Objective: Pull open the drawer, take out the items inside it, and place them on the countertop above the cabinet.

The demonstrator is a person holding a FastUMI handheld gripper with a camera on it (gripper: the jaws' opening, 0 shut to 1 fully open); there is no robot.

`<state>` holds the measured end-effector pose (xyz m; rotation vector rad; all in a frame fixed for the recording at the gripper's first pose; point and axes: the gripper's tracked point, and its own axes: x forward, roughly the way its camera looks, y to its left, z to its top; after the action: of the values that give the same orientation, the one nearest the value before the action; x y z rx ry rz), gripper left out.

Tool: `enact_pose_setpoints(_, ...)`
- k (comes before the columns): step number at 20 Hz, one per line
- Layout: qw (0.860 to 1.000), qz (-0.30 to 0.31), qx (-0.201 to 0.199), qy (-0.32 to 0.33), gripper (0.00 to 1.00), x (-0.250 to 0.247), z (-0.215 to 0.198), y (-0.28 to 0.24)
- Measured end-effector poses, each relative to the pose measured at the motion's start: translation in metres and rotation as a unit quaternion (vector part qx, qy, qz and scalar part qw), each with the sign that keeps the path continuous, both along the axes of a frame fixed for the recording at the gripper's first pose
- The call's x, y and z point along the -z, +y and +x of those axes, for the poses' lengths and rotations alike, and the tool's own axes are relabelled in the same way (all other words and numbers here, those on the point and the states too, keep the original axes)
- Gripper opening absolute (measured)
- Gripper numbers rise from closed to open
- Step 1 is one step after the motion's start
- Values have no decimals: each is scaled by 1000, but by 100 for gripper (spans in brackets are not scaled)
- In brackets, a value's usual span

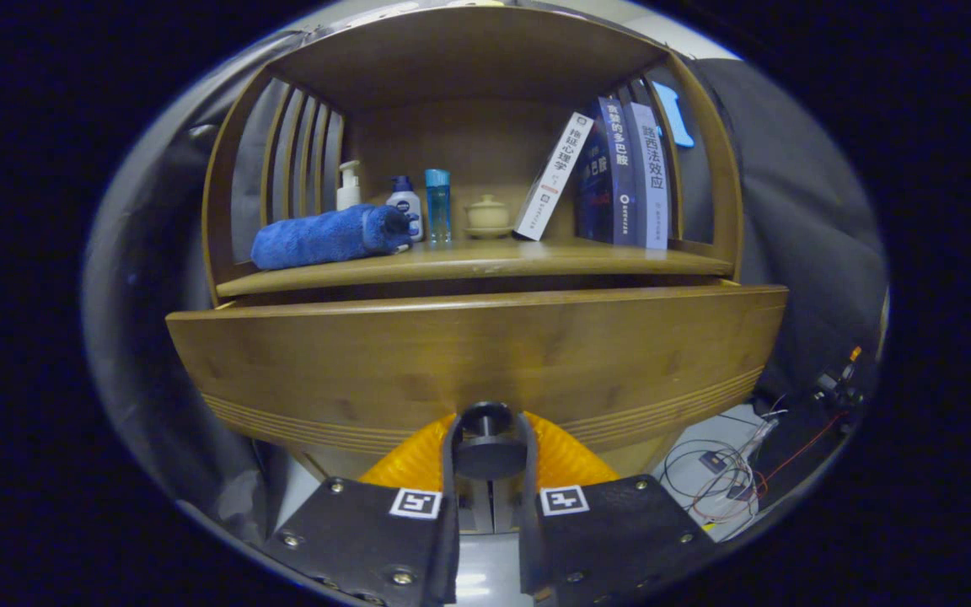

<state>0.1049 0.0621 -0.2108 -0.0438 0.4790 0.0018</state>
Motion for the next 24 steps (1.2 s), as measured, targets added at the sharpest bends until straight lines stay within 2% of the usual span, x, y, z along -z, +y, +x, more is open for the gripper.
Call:
enact_pose_setpoints(9, 1000, -15, -9, 21, 29, -2, -69, -4)
enact_pose_setpoints(13, 1000, 14, -9, 21, 29, -7, -104, -5)
enact_pose_setpoints(17, 1000, -12, -18, 22, 28, -8, -131, -8)
enact_pose_setpoints(24, 999, -4, -10, 36, 28, -7, -142, -8)
